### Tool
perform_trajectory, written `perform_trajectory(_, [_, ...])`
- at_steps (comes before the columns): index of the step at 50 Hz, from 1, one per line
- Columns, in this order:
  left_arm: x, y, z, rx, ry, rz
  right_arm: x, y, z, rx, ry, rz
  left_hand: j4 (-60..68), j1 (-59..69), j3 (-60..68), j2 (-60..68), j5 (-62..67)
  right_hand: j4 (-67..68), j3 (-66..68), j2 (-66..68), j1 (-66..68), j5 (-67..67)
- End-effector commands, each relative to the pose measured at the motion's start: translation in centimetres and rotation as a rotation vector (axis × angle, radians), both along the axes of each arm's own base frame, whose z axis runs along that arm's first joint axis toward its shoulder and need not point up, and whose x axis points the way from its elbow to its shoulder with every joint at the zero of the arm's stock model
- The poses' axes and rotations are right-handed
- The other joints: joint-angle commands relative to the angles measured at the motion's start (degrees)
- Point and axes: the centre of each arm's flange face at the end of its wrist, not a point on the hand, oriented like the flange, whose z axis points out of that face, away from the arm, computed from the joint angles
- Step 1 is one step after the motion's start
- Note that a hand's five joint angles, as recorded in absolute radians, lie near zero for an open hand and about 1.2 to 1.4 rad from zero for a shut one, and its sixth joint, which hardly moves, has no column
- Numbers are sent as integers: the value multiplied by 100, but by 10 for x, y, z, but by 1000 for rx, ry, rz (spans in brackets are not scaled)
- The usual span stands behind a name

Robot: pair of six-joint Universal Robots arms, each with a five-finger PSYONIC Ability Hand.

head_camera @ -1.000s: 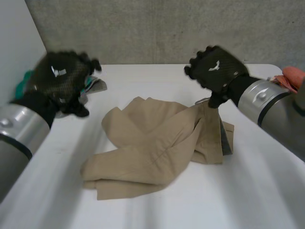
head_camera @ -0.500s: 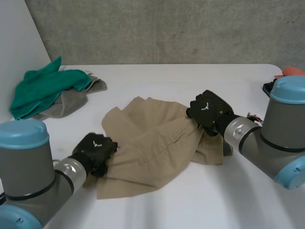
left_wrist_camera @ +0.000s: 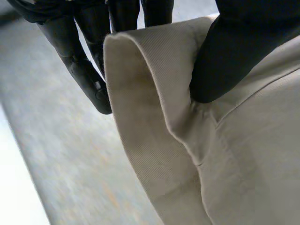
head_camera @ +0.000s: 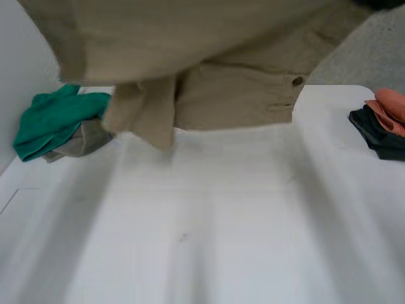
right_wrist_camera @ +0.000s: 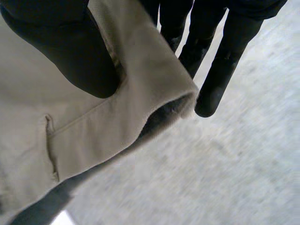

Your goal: Fold the laundry.

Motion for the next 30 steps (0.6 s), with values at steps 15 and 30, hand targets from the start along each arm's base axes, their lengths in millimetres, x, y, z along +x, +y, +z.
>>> perform_trajectory(15, [-8, -51, 7, 16, 34, -1, 8, -10, 8, 59, -145, 73, 1162, 1335, 1207, 1157, 1338, 1146, 1197, 1287, 1553, 1443])
perform_trajectory(30, [-63, -204, -148, 245, -75, -55, 80, -128, -155, 121, -41, 46, 1162, 1335, 1207, 1157, 1338, -1241, -1191, -1101, -835, -945])
